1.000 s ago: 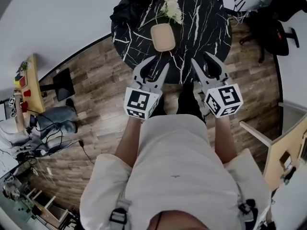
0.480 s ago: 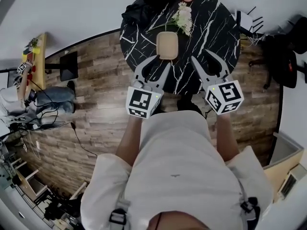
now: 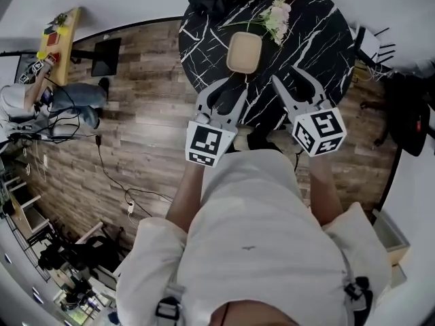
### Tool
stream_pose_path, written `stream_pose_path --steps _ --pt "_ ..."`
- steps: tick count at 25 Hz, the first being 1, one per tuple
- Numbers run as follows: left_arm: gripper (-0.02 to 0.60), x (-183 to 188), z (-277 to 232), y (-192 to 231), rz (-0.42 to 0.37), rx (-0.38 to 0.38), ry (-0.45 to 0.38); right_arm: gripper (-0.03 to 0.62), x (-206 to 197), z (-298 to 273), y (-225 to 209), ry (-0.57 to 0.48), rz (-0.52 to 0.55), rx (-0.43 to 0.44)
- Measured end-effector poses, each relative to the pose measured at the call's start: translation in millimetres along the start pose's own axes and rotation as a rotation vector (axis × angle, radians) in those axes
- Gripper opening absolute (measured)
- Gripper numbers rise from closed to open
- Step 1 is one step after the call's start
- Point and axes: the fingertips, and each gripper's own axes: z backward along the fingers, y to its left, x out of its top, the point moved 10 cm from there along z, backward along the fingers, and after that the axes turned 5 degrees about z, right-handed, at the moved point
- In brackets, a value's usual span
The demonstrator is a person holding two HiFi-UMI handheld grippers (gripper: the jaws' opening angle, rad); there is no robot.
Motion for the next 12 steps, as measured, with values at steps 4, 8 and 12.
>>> stream_pose_path --steps 4,8,12 --pt "0.132 -11 2 -7 0.031 0.037 0.023 0.156 -3 -3 2 0.033 0.009 0.052" --pt "0.132 -21 -4 -19 0.024 0.049 0.042 0.155 -8 -1 -3 0.052 0.011 0.064" --pt "0.132 -29 -14 -23 0.013 0.028 0.07 0.153 -12 1 -3 0.064 0.007 0.054"
